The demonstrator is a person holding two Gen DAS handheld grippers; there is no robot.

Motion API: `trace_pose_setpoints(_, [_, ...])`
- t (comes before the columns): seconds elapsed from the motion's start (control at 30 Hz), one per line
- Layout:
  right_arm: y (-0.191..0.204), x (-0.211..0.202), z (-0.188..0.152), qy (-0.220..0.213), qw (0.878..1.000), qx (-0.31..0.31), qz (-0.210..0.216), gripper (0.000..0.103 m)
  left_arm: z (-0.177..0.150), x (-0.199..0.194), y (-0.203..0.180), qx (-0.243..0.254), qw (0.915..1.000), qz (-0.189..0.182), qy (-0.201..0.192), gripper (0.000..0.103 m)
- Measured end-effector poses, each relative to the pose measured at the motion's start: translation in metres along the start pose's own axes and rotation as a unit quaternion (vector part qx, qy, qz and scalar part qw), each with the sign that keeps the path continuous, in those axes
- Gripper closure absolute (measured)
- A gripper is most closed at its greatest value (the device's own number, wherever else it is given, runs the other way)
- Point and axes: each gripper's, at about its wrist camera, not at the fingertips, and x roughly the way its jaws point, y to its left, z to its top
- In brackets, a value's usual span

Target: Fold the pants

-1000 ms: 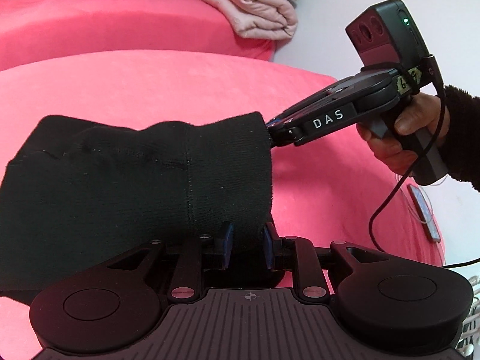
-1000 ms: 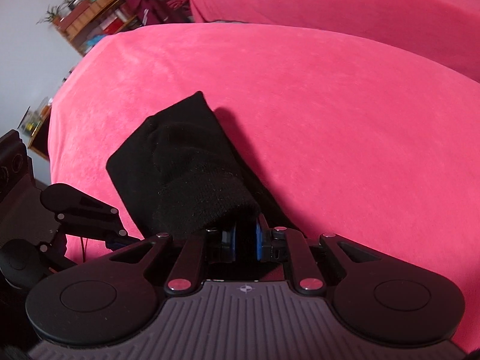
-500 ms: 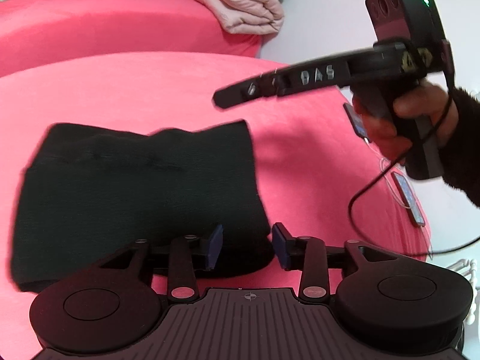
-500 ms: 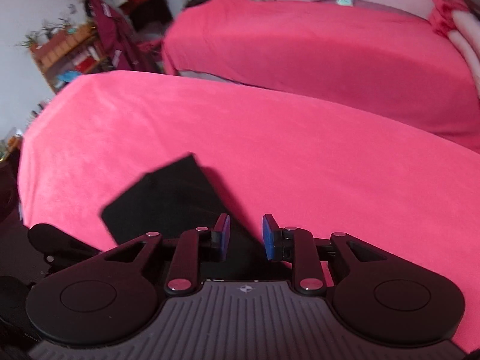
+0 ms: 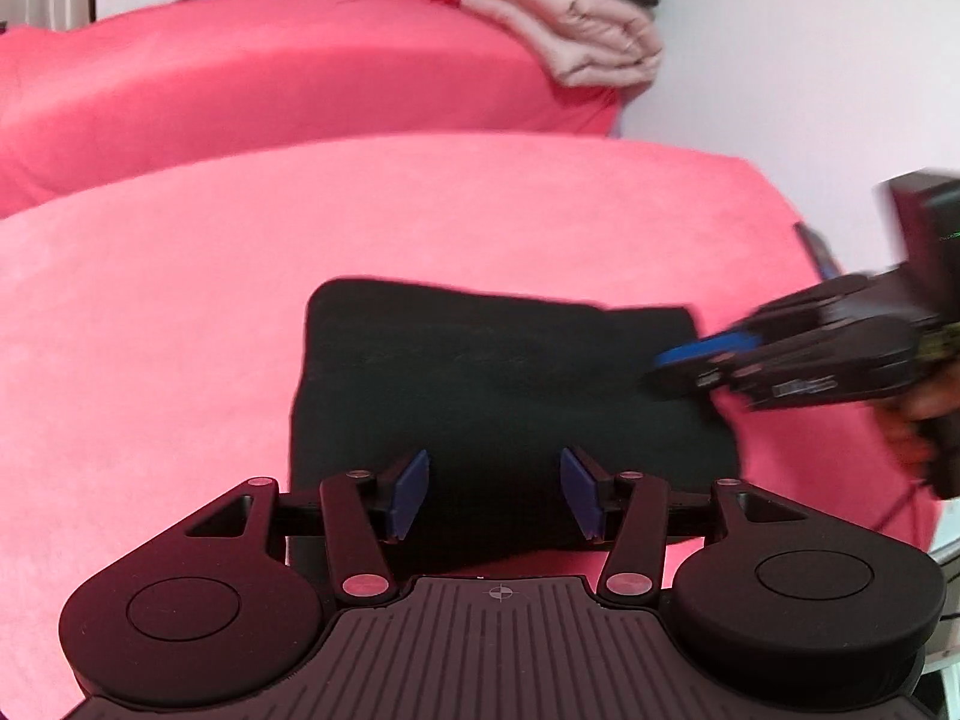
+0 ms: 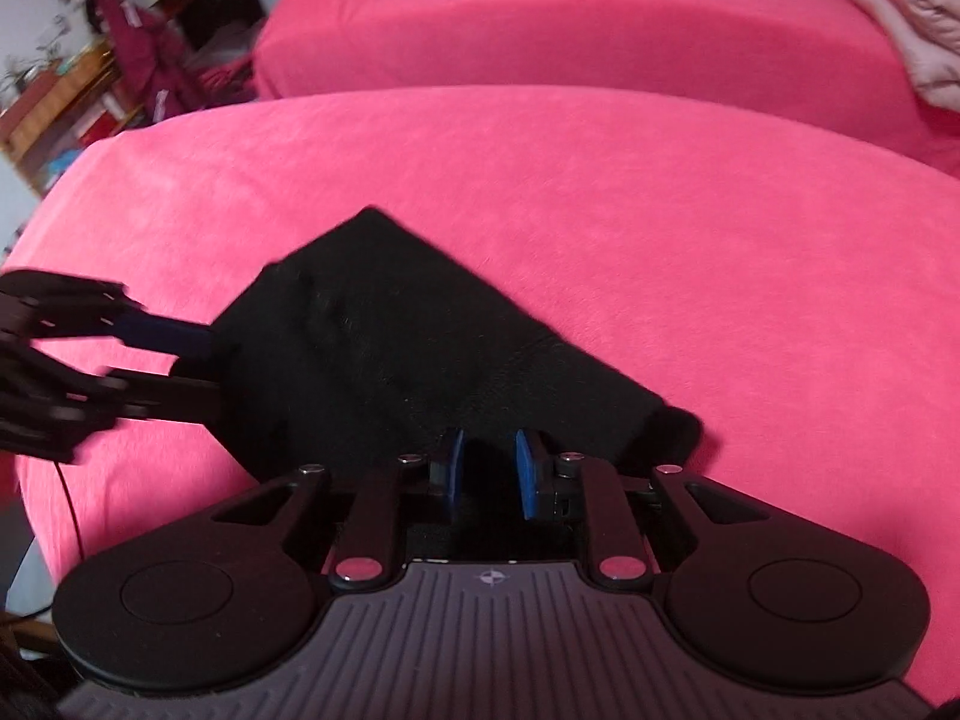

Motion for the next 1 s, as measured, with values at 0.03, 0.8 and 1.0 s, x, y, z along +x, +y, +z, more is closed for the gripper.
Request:
trace_pose_setpoints(0.03, [0.002, -0.004, 0.001, -0.005, 1.000, 0.000, -0.011, 0.075, 0.001, 0.006, 0.003, -0.001, 0.9999, -0.002, 0.010, 0.000])
trace_pose_setpoints(0.8, [0.002, 0.003, -0.025, -0.010, 0.984, 0.122, -0.127, 0.027, 0.010, -0.011, 0.009, 0.072, 0.9950, 0.059, 0.036, 0.000])
trace_pose_setpoints(1.0, [-0.009, 0.002, -0.030, -0.019, 0.978, 0.177, -0.108, 0.024, 0.015, -0.009, 0.021, 0.070, 0.9942, 0.070, 0.041, 0.000])
